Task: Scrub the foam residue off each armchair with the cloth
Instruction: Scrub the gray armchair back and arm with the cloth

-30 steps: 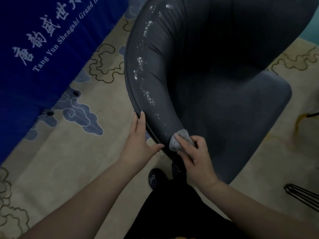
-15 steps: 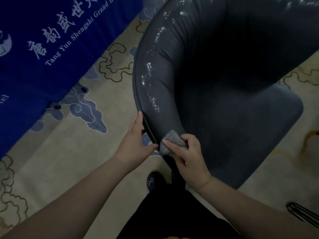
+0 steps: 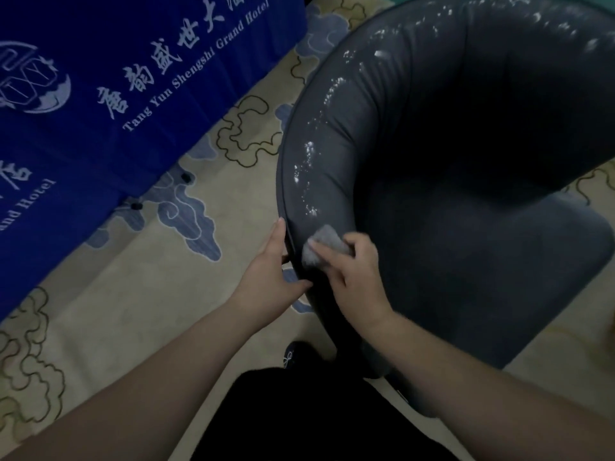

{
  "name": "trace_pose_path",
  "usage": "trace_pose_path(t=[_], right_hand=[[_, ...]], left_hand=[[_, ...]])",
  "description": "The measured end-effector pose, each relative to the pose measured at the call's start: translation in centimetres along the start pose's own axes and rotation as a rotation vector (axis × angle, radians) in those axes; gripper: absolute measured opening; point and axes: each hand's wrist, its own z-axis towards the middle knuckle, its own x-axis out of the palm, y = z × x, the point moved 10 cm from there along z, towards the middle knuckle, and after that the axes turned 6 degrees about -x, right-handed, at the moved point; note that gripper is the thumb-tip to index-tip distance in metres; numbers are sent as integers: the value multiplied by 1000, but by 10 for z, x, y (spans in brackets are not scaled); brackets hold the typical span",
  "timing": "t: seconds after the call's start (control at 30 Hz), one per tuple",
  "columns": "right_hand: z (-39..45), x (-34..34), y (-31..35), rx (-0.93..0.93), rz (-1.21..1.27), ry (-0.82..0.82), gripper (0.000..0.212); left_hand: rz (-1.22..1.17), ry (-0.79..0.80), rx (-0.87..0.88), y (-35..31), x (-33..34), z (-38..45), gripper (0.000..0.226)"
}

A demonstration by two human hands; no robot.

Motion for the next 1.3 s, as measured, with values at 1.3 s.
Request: trace_pose_path(t=[1.3], right_hand=[[93,8,7,301,-201,-335,44]], left_hand=[[-18,448,287,-68,-66,144,104]])
